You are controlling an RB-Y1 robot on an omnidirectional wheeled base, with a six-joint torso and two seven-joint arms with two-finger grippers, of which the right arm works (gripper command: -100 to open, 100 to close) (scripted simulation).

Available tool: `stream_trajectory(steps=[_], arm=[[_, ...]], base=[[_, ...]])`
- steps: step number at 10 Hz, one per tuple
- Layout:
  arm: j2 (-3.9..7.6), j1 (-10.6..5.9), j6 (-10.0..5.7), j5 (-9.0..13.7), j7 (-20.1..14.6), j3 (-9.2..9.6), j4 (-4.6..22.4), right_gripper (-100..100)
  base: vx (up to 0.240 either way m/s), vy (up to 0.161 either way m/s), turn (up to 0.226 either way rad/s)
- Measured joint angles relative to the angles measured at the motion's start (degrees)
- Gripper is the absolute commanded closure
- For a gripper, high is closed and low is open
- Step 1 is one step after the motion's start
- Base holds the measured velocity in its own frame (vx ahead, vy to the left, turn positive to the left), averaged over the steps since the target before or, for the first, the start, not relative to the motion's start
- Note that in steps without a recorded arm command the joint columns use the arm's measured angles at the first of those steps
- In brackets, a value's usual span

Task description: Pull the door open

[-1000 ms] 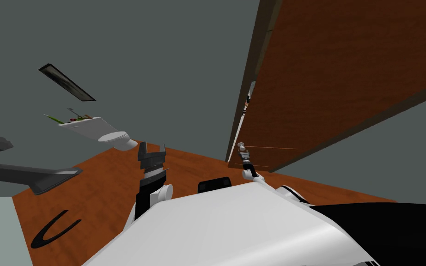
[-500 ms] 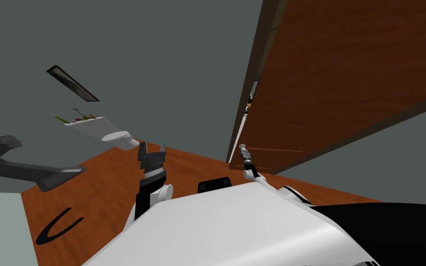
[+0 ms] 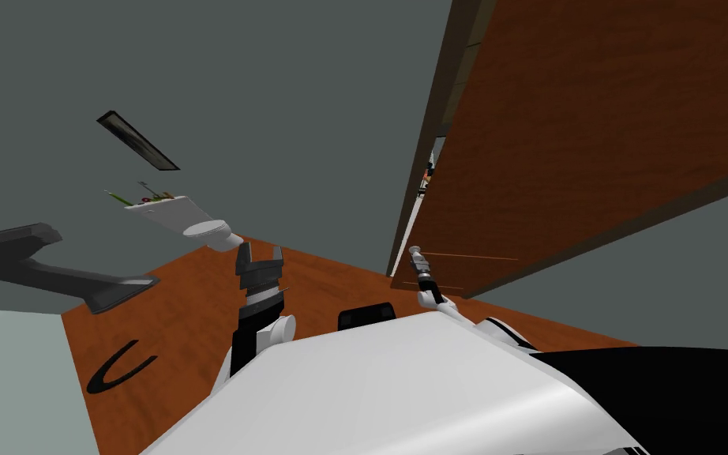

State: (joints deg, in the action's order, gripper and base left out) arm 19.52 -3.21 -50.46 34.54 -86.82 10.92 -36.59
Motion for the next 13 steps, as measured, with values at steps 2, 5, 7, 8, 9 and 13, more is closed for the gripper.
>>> stream_trajectory(steps=[2, 5, 7, 8, 9, 13], arm=[[0.94, 0.53, -0.51, -0.66, -1.88, 1.62, -0.16, 100], [2.57, 2.30, -0.46, -1.52, -4.22, 3.90, -1.72, 100], [3.73, 2.71, -1.12, -2.08, -6.22, 5.35, -1.78, 100], [4.32, 2.97, -1.30, -2.34, -7.02, 5.98, -2.25, 100], [4.29, 3.08, -1.25, -2.43, -7.17, 6.16, -2.25, 100], [6.72, 4.58, -3.86, -3.75, -10.23, 9.10, -2.74, 100]], base=[[-0.241, -0.053, 0.121], [-0.185, -0.030, 0.109], [-0.201, -0.049, 0.116], [-0.096, -0.015, 0.027], [-0.160, -0.029, 0.106], [-0.235, -0.055, 0.111]])
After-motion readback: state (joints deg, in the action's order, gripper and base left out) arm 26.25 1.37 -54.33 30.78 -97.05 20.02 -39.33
